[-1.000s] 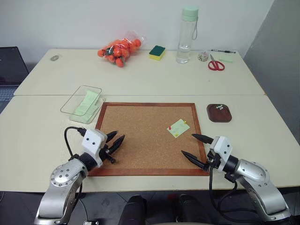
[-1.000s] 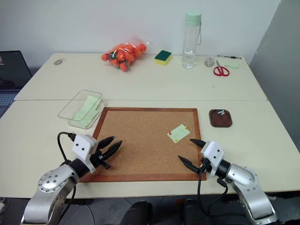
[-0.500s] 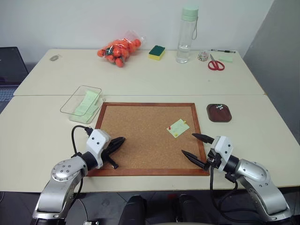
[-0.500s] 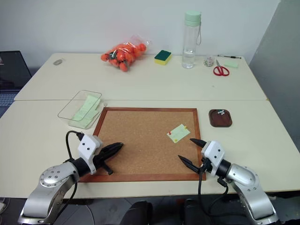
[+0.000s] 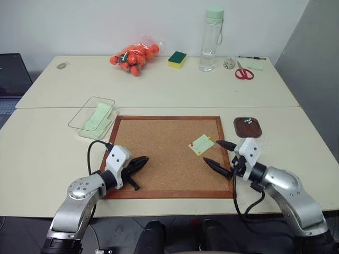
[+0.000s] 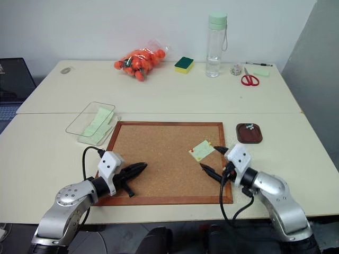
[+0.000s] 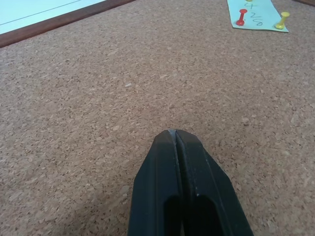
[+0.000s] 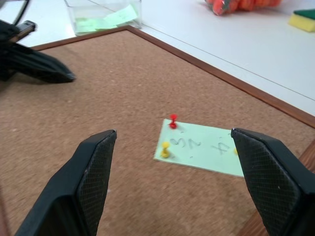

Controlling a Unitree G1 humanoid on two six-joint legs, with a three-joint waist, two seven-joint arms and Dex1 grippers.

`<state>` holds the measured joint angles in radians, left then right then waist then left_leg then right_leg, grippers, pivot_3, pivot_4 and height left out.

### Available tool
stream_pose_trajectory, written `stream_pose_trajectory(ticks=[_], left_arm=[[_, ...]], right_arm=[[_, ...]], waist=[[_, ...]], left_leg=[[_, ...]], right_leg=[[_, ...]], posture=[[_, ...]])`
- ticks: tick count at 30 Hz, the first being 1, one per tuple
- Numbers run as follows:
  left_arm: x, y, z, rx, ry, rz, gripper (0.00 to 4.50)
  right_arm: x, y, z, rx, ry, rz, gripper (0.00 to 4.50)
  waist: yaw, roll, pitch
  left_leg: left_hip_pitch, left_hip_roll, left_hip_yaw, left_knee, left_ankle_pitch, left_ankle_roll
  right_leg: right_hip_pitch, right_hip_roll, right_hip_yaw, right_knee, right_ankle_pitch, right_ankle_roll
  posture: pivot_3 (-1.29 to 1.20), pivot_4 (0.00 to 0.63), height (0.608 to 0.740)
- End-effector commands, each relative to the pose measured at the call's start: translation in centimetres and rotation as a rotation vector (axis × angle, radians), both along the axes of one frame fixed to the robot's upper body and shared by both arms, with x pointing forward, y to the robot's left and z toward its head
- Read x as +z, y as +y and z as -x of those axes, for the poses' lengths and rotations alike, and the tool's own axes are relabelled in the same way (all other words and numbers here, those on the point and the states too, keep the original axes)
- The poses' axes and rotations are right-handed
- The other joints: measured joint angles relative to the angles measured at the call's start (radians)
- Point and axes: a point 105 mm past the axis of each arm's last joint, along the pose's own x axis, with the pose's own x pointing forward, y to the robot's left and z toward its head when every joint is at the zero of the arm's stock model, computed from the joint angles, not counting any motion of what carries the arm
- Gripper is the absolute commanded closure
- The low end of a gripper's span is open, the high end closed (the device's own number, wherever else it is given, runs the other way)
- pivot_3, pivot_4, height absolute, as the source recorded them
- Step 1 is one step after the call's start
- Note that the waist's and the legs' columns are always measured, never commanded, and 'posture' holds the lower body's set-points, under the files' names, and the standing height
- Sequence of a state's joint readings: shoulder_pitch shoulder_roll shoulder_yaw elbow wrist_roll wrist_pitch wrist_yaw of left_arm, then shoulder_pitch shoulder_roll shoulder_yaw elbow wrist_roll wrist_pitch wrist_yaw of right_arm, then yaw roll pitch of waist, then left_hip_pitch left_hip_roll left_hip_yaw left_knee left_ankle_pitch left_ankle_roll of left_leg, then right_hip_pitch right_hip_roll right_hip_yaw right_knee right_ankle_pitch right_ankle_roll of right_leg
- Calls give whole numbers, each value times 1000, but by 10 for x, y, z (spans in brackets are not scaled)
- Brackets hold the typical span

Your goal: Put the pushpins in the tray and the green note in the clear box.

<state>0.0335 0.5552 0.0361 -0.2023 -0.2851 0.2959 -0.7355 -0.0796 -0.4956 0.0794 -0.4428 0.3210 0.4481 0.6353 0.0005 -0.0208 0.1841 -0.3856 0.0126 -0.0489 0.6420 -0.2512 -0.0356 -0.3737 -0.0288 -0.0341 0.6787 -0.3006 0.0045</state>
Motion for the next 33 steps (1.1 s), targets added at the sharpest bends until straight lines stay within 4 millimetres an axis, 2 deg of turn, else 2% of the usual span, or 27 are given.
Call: stream_pose_trajectory(ticks=[1,6,13,25,28,33], left_arm=[[-15,-4,6,-29,66,-6,4424],[-15,-7,6,-37,65,-4,4424],[-17,-9,7,-41,68,-3,4424],[-17,-10,8,-39,66,-2,4424],[-18,-10,9,-38,67,-2,4500],[-18,-10,10,-35,67,-3,4500]], right_arm=[[8,5,-10,-1,20,-3,552],[3,11,-27,-28,21,7,552],[-8,11,-39,-66,-12,4,552],[-9,11,-57,-124,-3,-43,552],[-12,10,-58,-129,5,-43,1016],[-15,6,-61,-149,5,-36,2150]], waist=[[0,1,-1],[0,1,-1],[0,1,-1],[-2,2,-1],[-1,2,-1],[-1,2,-1]], left_leg=[[0,0,0,0,0,0],[0,0,0,0,0,0],[0,0,0,0,0,0],[0,0,0,0,0,0],[0,0,0,0,0,0],[0,0,1,0,0,0]], right_leg=[[0,0,0,0,0,0],[0,0,0,0,0,0],[0,0,0,0,0,0],[0,0,0,1,0,0],[0,0,0,0,0,-1],[0,0,0,0,1,-1]], posture=[[0,150,740],[0,150,740],[0,150,740],[0,150,740],[0,150,740],[0,150,740]])
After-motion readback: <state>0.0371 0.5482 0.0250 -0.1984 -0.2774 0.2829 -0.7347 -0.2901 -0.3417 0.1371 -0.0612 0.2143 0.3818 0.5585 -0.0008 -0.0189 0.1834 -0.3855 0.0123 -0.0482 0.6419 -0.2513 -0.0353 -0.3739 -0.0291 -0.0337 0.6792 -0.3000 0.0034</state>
